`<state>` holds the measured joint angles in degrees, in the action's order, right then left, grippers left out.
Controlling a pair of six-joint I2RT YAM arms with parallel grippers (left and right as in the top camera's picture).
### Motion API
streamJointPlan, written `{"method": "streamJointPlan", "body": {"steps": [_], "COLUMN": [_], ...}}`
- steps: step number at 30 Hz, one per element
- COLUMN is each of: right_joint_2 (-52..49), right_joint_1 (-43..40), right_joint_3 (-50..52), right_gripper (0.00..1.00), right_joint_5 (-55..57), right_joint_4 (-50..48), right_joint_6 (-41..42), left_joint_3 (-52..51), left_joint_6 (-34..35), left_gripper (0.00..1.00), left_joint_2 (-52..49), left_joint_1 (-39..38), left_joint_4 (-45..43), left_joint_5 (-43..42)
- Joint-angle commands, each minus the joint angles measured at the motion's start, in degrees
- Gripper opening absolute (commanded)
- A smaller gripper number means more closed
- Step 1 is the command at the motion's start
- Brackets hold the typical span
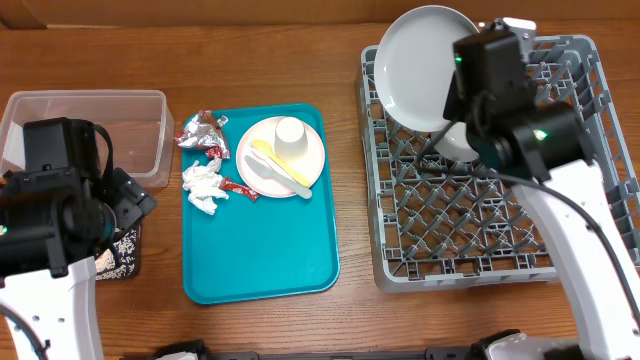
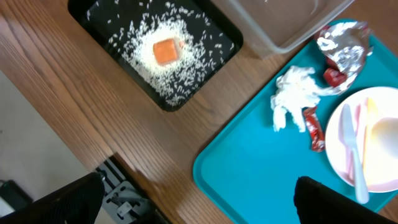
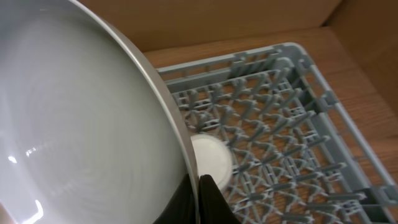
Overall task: Sort waste into correct bins and load items into the dishwasher rack
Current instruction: 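Lift the plate with the right gripper and carry it into the grey rack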
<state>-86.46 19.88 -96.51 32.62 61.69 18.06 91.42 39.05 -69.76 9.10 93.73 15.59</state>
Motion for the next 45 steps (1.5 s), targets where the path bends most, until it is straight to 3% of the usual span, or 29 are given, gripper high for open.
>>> {"method": "streamJointPlan", "body": {"steps": [1, 9, 18, 38, 41, 45], "right_joint_2": [-5.0, -16.5, -23.1, -25.6, -25.1, -24.7], "right_joint_1": [-0.1, -0.2, -0.2, 2.8, 3.4, 3.0], "right_joint_3": [-1.3, -1.3, -1.3, -1.8, -3.3, -8.3], "right_gripper": [0.04, 0.04, 0.04, 0.07, 0.27, 0.40], "right_joint_5": [9.8, 20.3, 26.5, 17.0, 13.0, 4.5], "right_joint_4": [-1.8, -9.4, -16.4, -9.2, -7.5, -2.0], "right_joint_6": [-0.1, -1.9, -3.3, 0.4, 0.4, 2.2], "left_joint_3": [-4.1, -12.4, -13.1, -13.1, -13.1, -13.1], "left_joint_6": [0.4, 0.4, 0.4, 0.4, 0.4, 0.4], "left_gripper": [1.00, 1.00, 1.00, 1.00, 1.00, 1.00], "left_joint_2": [0.0, 0.0, 0.0, 0.0, 0.0, 0.0], "left_joint_1": [0.3, 0.3, 0.3, 0.3, 0.3, 0.3], "left_joint_4": [-1.2, -5.3, -5.9, -6.8, -6.8, -6.8], "left_joint_5": [-0.6, -1.7, -2.1, -2.2, -2.4, -2.6]}}
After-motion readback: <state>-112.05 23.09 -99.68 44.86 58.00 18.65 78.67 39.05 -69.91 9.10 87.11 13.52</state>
